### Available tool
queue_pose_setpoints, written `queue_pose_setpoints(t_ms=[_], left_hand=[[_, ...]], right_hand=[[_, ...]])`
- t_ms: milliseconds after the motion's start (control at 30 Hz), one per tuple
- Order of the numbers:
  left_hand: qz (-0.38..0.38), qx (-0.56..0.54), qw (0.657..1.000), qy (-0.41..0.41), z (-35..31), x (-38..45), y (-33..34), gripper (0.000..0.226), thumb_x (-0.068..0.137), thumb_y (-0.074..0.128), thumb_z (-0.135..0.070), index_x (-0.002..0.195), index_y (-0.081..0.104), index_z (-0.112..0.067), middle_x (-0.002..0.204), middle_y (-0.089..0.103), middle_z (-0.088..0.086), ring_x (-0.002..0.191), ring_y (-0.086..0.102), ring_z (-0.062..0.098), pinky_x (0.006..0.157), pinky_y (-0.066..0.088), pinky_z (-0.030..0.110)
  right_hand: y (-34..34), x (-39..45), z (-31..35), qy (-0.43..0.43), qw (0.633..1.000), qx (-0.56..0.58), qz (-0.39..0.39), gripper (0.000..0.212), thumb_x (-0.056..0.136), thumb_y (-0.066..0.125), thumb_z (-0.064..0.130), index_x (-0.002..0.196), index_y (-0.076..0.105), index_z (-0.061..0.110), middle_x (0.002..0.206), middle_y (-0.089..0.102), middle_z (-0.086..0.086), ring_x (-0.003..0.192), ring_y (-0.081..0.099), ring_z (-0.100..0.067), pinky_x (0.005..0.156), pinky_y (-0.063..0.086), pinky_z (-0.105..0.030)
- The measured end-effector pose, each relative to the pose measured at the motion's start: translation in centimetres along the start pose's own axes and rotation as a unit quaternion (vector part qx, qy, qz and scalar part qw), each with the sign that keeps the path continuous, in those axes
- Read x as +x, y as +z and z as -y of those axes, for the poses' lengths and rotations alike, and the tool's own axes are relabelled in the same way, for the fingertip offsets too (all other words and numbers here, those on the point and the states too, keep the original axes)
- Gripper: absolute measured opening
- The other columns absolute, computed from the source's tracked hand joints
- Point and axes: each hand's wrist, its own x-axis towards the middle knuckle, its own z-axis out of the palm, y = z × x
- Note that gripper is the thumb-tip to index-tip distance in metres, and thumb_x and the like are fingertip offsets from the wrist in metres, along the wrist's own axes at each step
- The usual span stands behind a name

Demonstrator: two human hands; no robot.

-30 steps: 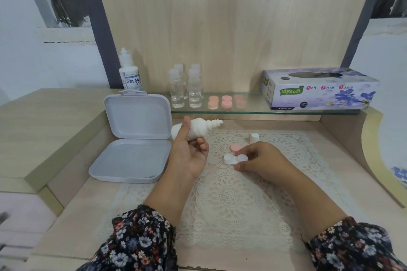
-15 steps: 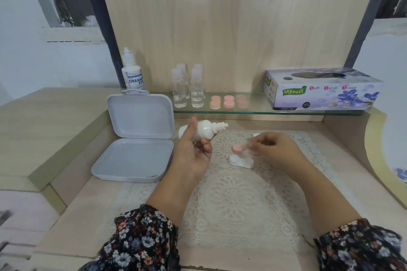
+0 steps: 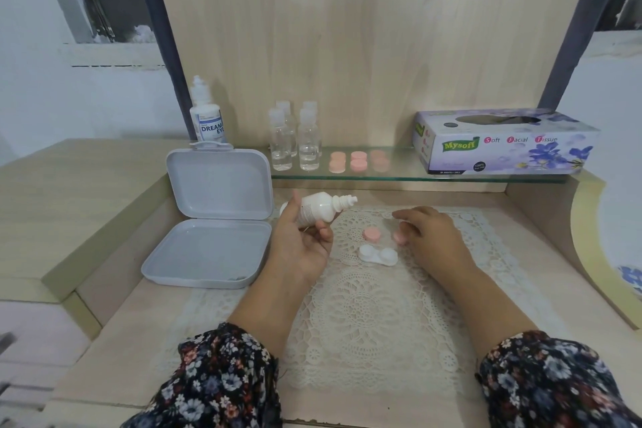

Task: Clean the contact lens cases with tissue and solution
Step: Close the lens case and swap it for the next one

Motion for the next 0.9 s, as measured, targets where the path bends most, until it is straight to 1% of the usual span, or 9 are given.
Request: queue_pose_setpoints(t_ms=[67,167,233,300,400,500,600,700,900], left_hand=[[-0.002,0.005,1.0,-0.001,0.0,0.0,0.0,0.06,0.085,0.068,-0.042,0.128,0.053,-0.004,0.131,0.056,0.025,0.042,0.048,0.008,0.039,0.044,0.016],[-0.002,0.02,1.0,0.0,0.1,-0.1,0.1,0.062,0.084,0.069,-0.041,0.13,0.052,-0.003,0.131,0.056,0.025,0.042,0.048,0.008,0.04,0.044,0.016],[-0.003,0.024,1.0,0.003,0.1,-0.3,0.2,0.062,0.084,0.069,-0.04,0.13,0.052,-0.002,0.131,0.056,0.025,0.041,0.047,0.008,0.04,0.044,0.016],[-0.005,0.025,1.0,0.004,0.1,-0.2,0.2,0.062,0.084,0.069,-0.041,0.13,0.053,-0.002,0.131,0.056,0.024,0.041,0.048,0.008,0.041,0.045,0.016],[-0.005,0.029,1.0,0.0,0.2,-0.4,0.3,0.057,0.084,0.069,-0.04,0.125,0.055,-0.003,0.126,0.06,0.023,0.042,0.049,0.008,0.04,0.045,0.016],[0.002,0.032,0.999,-0.003,0.3,-0.8,0.6,0.039,0.087,0.068,-0.038,0.108,0.061,-0.006,0.104,0.067,0.019,0.042,0.047,0.008,0.039,0.043,0.015],[0.008,0.037,0.999,-0.005,0.4,-1.2,0.8,0.034,0.087,0.067,-0.036,0.102,0.061,-0.006,0.085,0.065,0.014,0.042,0.047,0.007,0.039,0.043,0.015],[0.008,0.04,0.999,-0.009,0.5,-1.4,1.0,0.034,0.087,0.067,-0.036,0.102,0.061,-0.005,0.086,0.064,0.014,0.042,0.048,0.007,0.039,0.043,0.015],[0.009,0.055,0.998,-0.005,0.7,-1.8,1.4,0.032,0.087,0.067,-0.036,0.096,0.061,-0.006,0.083,0.062,0.013,0.045,0.048,0.008,0.041,0.045,0.014]], right_hand=[[-0.3,-0.1,0.3,0.022,0.996,0.065,-0.049,0.025,0.095,0.052,0.013,0.112,0.07,0.019,0.116,0.061,-0.006,0.1,0.054,-0.02,0.081,0.041,-0.027],[-1.3,-0.6,1.6,0.041,0.969,0.213,-0.121,0.015,0.092,0.06,0.015,0.1,0.069,0.025,0.095,0.064,0.0,0.078,0.055,-0.009,0.062,0.04,-0.01],[-2.0,-1.2,3.1,0.028,0.918,0.376,-0.122,0.019,0.089,0.066,0.01,0.093,0.066,0.028,0.087,0.066,0.007,0.077,0.059,-0.007,0.065,0.046,-0.008],[-2.3,-1.8,4.3,0.003,0.882,0.462,-0.097,0.022,0.086,0.068,0.004,0.094,0.066,0.024,0.088,0.068,0.006,0.08,0.063,-0.007,0.071,0.052,-0.015],[-2.1,-2.3,5.1,-0.018,0.882,0.466,-0.066,0.023,0.083,0.07,0.002,0.095,0.069,0.022,0.091,0.071,0.004,0.084,0.065,-0.006,0.075,0.054,-0.021],[-1.6,-2.4,5.2,-0.026,0.887,0.458,-0.049,0.029,0.082,0.072,0.002,0.094,0.071,0.028,0.091,0.072,0.007,0.086,0.067,-0.007,0.077,0.052,-0.02],[-1.4,-2.5,5.3,-0.029,0.893,0.446,-0.046,0.034,0.081,0.073,0.003,0.092,0.071,0.034,0.093,0.072,0.007,0.086,0.066,-0.011,0.076,0.052,-0.02],[-1.6,-2.7,5.4,-0.04,0.901,0.429,-0.052,0.036,0.081,0.071,0.0,0.089,0.07,0.035,0.096,0.072,0.015,0.08,0.064,-0.008,0.071,0.049,-0.013],[-1.8,-2.9,5.5,-0.084,0.923,0.367,-0.078,0.04,0.081,0.07,-0.003,0.088,0.068,0.037,0.098,0.067,0.032,0.079,0.062,0.001,0.077,0.045,-0.007]])
